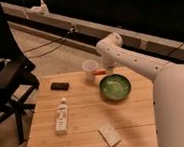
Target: Place the pepper in the ceramic bowl
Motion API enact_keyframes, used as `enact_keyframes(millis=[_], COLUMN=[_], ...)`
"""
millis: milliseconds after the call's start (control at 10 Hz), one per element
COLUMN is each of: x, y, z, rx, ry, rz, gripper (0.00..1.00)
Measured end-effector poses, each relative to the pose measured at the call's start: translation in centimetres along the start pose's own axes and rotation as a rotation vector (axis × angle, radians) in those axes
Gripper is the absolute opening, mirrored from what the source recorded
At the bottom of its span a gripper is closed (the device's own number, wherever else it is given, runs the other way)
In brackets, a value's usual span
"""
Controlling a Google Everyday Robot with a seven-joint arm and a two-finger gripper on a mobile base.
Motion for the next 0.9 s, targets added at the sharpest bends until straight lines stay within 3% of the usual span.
enact_keyframes(millis=[300, 600, 900], x=[3.1, 4.6, 5.4], y=[0.5, 1.8, 3.9], z=[1.3, 1.9, 2.5], rx=[-0.04, -0.068, -0.099], ry=[0.036, 0.034, 0.006], rz=[0.057, 0.05, 0.028], gripper=[0.0, 0.0, 0.0])
